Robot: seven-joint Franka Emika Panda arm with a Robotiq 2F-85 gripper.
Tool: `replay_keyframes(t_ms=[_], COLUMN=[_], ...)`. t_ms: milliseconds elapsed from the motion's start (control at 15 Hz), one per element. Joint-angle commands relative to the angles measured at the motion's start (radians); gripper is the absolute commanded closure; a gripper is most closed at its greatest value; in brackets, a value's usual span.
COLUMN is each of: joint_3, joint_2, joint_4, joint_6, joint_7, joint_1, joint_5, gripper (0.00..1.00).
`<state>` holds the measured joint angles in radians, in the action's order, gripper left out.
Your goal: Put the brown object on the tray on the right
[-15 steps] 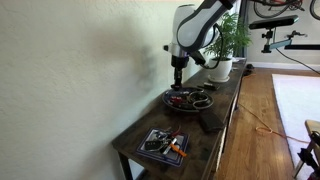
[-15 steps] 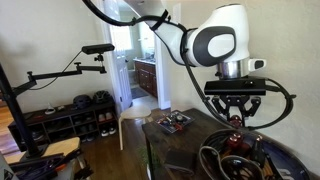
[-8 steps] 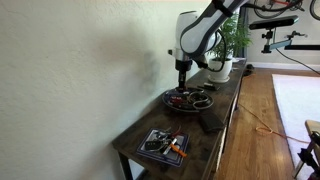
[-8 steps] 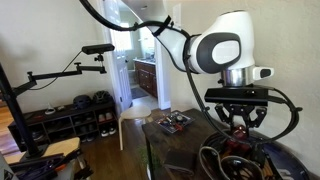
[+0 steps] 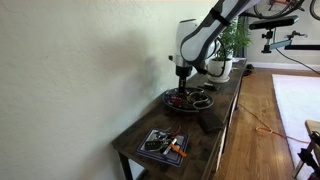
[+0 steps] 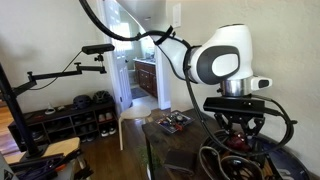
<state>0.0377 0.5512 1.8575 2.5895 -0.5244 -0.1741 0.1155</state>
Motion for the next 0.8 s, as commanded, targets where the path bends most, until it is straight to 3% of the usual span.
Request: replay_keyframes(t_ms=[0, 267, 733], joint_3=[0.007, 0.004, -0.014], joint_2=[-0.013, -0.039, -0.162], joint_4=[0.014, 0.028, 0.089], joint_6=[0.035, 0.039, -0.047], joint_7=[0.043, 0.049, 0.153], joint_1=[0.008, 0.013, 0.048], joint_5=[0.044, 0.057, 0.03], gripper=[0.27, 0.02, 0.0])
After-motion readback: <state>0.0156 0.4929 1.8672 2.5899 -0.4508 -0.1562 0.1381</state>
